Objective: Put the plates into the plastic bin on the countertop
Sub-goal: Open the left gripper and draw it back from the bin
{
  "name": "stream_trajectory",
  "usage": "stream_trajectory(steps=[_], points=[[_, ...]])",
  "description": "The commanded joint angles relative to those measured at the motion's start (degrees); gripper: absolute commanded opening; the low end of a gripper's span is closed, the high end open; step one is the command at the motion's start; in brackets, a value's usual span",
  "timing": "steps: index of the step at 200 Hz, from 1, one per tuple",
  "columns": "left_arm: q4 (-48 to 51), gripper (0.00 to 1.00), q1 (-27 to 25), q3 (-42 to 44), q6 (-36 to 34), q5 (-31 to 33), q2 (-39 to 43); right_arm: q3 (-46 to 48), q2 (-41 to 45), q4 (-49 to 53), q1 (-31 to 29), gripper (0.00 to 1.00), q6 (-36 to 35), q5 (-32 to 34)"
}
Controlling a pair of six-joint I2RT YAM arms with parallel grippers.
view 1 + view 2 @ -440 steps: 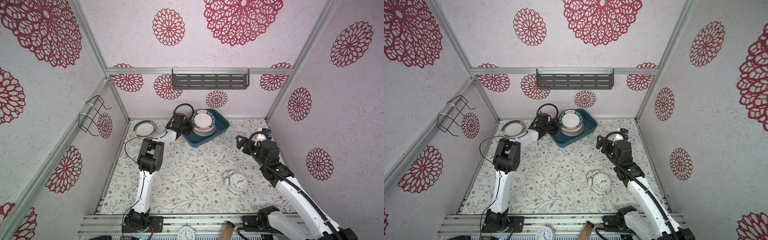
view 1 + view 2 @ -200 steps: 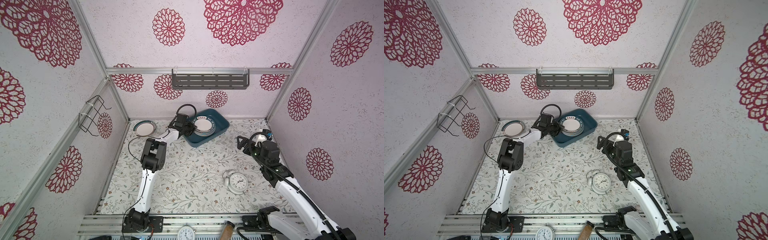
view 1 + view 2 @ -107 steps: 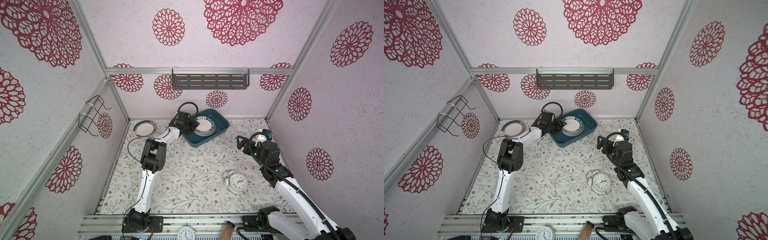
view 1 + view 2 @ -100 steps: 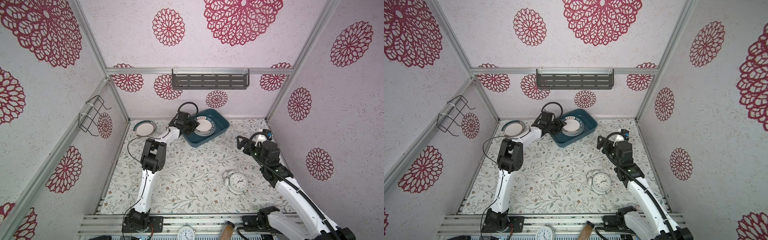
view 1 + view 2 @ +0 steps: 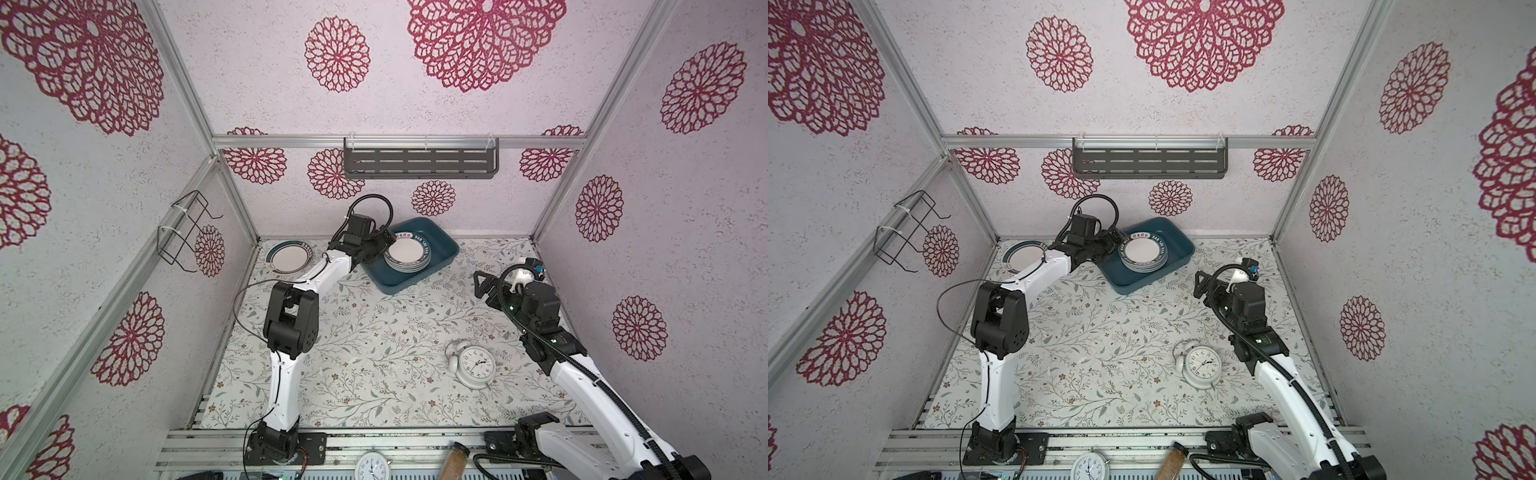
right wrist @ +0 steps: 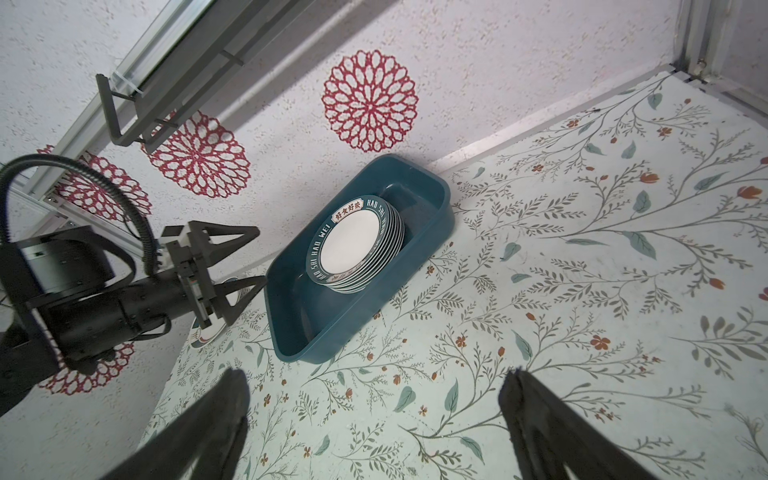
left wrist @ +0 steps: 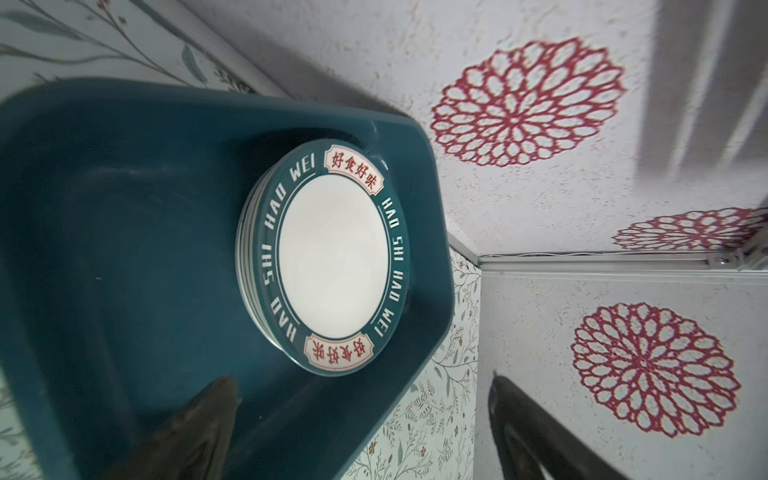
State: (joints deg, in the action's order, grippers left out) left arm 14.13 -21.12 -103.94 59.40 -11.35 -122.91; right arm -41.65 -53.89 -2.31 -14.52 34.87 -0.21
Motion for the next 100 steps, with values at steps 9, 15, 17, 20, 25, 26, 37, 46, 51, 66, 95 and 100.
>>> stream_trajectory(steps=[9,15,17,20,25,26,37,46,51,66,95,100], points=[[-4.89,0.97,0.58,4.83,-3.23,3.4,6.91,-0.52,0.79,-2.69,0.46,0.99,1.29,-0.91],[-5.51,0.97,0.88,5.98,-3.23,3.29,7.87,-0.59,0.67,-2.78,0.46,0.99,1.39,-1.06],[-5.74,0.97,0.97,6.37,-3.23,3.32,8.2,-0.62,0.64,-2.77,0.44,0.99,1.46,-1.14],[-6.08,0.97,1.19,6.91,-3.23,3.32,8.75,-0.63,0.67,-2.87,0.41,0.99,1.44,-1.19],[-6.56,0.97,1.46,7.91,-3.32,3.4,9.54,-0.65,0.51,-2.95,0.46,0.99,1.55,-1.24],[-6.66,0.97,1.49,8.07,-3.32,3.42,9.67,-0.68,0.48,-2.96,0.46,0.99,1.58,-1.22],[-7.55,0.97,2.04,10.14,-3.53,3.79,12.5,-0.79,0.37,-3.14,0.46,0.99,1.86,-1.46],[-8.27,0.97,2.38,11.66,-3.93,4.29,13.76,-0.79,0.2,-3.42,0.46,0.99,2.12,-1.63],[-8.33,0.97,2.62,12.54,-4.09,4.58,14.57,-0.79,0.12,-3.62,0.46,0.99,2.18,-1.71],[-8.67,0.97,3.57,15.0,-4.81,5.81,16.69,-0.73,-0.12,-4.04,0.46,0.99,2.58,-1.98],[-9.81,0.97,5.64,20.41,-5.79,7.83,21.87,-1.37,-0.68,-4.39,0.46,0.99,2.8,-2.31],[-9.82,0.97,6.12,21.24,-5.99,8.02,22.69,-1.5,-0.77,-4.37,0.46,0.99,2.82,-2.41]])
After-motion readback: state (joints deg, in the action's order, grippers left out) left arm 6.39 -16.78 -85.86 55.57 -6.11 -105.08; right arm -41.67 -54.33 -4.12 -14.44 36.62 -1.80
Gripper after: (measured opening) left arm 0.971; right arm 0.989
